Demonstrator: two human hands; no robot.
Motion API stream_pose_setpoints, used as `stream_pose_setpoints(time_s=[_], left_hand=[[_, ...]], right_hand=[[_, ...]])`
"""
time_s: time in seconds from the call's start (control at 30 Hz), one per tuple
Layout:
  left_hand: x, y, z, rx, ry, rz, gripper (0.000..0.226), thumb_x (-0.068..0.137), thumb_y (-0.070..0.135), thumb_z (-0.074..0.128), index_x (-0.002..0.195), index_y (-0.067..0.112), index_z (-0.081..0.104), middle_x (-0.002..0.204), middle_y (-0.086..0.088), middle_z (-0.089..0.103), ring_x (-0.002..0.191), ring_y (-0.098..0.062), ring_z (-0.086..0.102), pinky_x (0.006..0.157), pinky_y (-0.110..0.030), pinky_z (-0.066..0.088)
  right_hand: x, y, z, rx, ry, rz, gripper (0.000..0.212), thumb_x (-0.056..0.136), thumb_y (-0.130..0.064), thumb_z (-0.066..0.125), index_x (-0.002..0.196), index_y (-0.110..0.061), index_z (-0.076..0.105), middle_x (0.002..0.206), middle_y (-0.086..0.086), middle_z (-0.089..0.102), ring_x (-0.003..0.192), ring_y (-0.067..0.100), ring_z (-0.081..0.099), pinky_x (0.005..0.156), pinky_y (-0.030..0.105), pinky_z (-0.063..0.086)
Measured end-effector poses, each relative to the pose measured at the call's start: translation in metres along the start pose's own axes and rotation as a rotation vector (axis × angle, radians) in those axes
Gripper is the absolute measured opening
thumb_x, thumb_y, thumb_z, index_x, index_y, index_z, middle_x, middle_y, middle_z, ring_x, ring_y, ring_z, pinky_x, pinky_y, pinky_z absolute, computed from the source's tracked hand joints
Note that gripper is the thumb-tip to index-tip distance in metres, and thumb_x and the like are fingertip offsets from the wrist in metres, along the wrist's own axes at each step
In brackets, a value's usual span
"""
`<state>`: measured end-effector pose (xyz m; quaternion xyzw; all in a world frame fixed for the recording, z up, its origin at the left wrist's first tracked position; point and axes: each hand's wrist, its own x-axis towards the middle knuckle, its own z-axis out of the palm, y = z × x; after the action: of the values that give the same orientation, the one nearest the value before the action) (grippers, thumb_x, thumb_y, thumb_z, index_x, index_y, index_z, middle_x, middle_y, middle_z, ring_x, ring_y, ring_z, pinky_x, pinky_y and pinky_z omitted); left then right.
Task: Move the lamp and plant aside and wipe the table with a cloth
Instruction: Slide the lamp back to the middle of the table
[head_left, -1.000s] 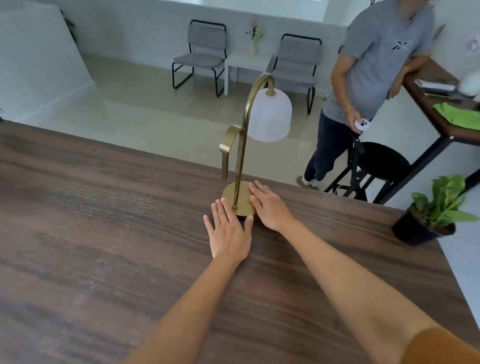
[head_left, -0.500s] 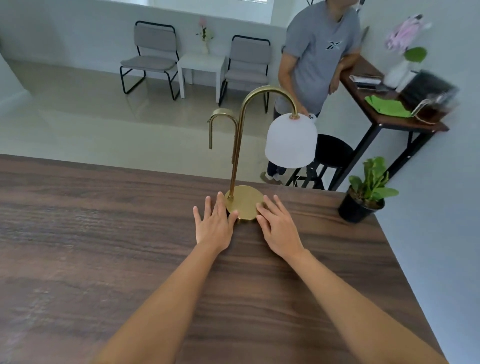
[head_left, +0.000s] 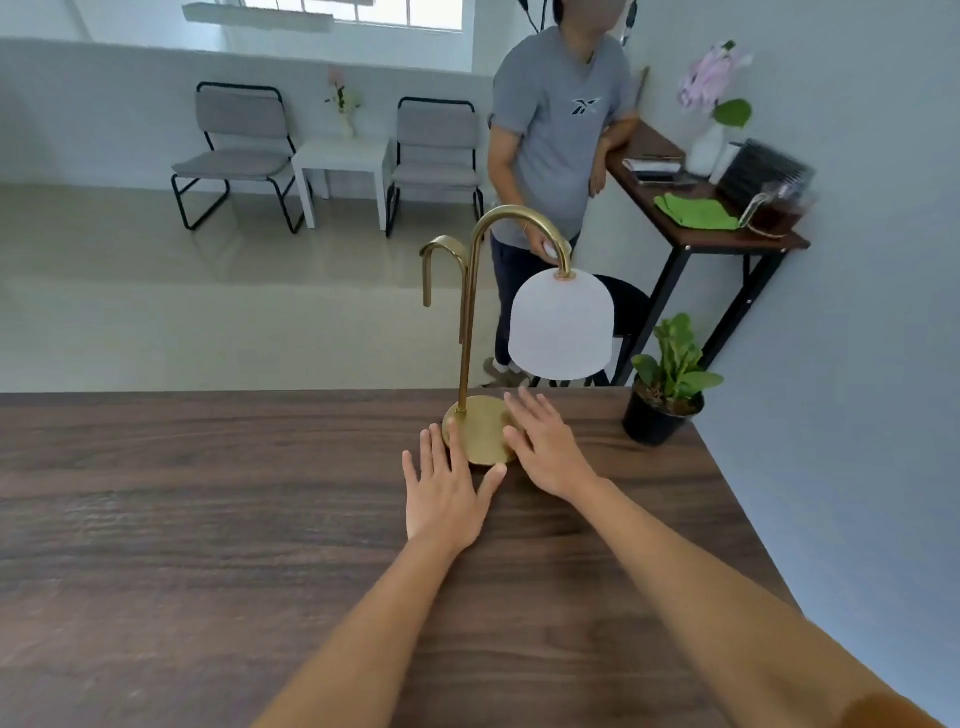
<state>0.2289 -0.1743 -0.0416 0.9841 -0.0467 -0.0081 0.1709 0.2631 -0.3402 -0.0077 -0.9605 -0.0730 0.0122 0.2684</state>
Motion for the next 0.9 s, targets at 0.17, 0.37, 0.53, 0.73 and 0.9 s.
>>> stream_pose_setpoints(time_s=[0.17, 0.37, 0.53, 0.73, 0.9], left_hand=[[0.008, -0.001, 0.000, 0.037, -0.023, 0.027, 0.083, 0.086, 0.069, -0.002, 0.151, 0.019, -0.015, 0.162, -0.013, -0.001, 0.149, -0.026, -0.006, 0.117, -0.054, -0.001], [0.026, 0.002, 0.000, 0.055, -0.113, 0.150, 0.064, 0.096, 0.055, 0.005, 0.149, 0.029, -0.018, 0.162, 0.000, -0.006, 0.148, -0.023, -0.010, 0.116, -0.055, -0.004], [0.038, 0.010, 0.004, 0.028, -0.134, 0.175, 0.060, 0.097, 0.053, 0.004, 0.149, 0.033, -0.019, 0.162, 0.008, -0.004, 0.148, -0.022, -0.011, 0.116, -0.054, -0.006], [0.048, 0.022, 0.010, 0.018, -0.138, 0.234, 0.073, 0.088, 0.067, 0.001, 0.150, 0.031, -0.014, 0.162, 0.010, -0.002, 0.148, -0.021, -0.010, 0.116, -0.053, -0.008], [0.049, 0.032, 0.013, 0.025, -0.124, 0.208, 0.073, 0.090, 0.066, 0.002, 0.151, 0.029, -0.011, 0.162, 0.007, 0.000, 0.148, -0.023, -0.009, 0.117, -0.053, -0.007]], right_hand=[[-0.004, 0.009, 0.014, -0.048, -0.020, 0.040, 0.054, 0.107, -0.041, 0.028, 0.157, -0.022, 0.024, 0.168, -0.004, 0.016, 0.156, 0.019, 0.007, 0.125, 0.049, 0.011], [-0.034, 0.028, 0.012, -0.116, 0.125, 0.088, 0.051, 0.107, -0.039, 0.033, 0.155, -0.022, 0.032, 0.165, 0.001, 0.026, 0.154, 0.021, 0.018, 0.124, 0.046, 0.016], [-0.056, 0.043, 0.005, -0.049, 0.243, 0.069, 0.043, 0.104, -0.030, 0.046, 0.145, -0.019, 0.050, 0.159, 0.009, 0.040, 0.152, 0.028, 0.025, 0.123, 0.048, 0.026], [-0.050, 0.057, -0.008, 0.013, 0.145, 0.130, 0.041, 0.106, -0.025, 0.040, 0.147, -0.018, 0.043, 0.159, 0.014, 0.038, 0.151, 0.027, 0.027, 0.124, 0.043, 0.019], [-0.042, 0.060, -0.006, 0.004, 0.143, 0.153, 0.042, 0.107, -0.018, 0.033, 0.149, -0.017, 0.037, 0.159, 0.017, 0.035, 0.151, 0.031, 0.026, 0.124, 0.045, 0.018]])
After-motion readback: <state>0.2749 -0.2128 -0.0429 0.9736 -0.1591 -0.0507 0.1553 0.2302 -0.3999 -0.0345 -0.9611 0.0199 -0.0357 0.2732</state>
